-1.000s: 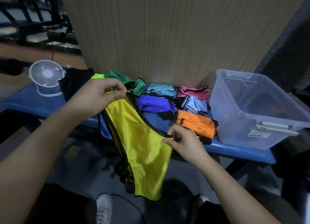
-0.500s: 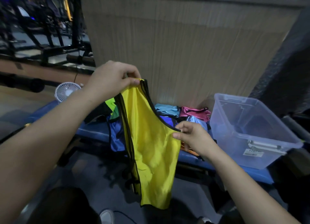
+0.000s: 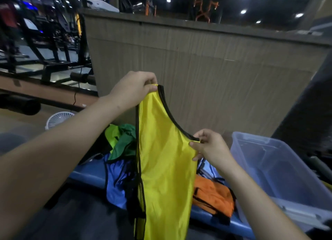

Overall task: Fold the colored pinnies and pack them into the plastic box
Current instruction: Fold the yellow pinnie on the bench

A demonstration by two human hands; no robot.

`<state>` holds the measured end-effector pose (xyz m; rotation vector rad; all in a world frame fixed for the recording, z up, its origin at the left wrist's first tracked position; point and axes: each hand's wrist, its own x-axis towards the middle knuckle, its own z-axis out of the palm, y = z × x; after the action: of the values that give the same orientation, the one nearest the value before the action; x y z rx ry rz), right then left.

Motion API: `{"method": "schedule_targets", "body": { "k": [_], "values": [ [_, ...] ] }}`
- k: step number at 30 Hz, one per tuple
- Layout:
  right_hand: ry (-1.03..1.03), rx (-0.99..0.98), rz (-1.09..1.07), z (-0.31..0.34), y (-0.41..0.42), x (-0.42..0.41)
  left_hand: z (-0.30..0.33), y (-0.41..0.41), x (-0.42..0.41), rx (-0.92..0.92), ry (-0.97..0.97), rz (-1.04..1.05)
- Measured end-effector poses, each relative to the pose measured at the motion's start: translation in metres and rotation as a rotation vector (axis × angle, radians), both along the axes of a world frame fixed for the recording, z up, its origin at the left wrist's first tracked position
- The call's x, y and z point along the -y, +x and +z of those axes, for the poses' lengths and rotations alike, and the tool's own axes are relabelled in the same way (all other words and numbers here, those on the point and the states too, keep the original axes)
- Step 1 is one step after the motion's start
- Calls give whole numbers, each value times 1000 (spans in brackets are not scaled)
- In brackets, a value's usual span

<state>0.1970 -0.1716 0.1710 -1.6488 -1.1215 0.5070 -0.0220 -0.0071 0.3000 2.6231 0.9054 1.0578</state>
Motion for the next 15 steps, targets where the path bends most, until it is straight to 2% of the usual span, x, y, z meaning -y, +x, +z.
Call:
{"method": "schedule_targets", "body": {
  "k": [6, 15],
  "values": [
    [-25, -23, -63, -5, 33, -45, -5, 48, -56, -28, -11, -46],
    [-11, -92, -35, 0, 64, -76, -12, 108, -111, -13, -5, -116]
  ]
}}
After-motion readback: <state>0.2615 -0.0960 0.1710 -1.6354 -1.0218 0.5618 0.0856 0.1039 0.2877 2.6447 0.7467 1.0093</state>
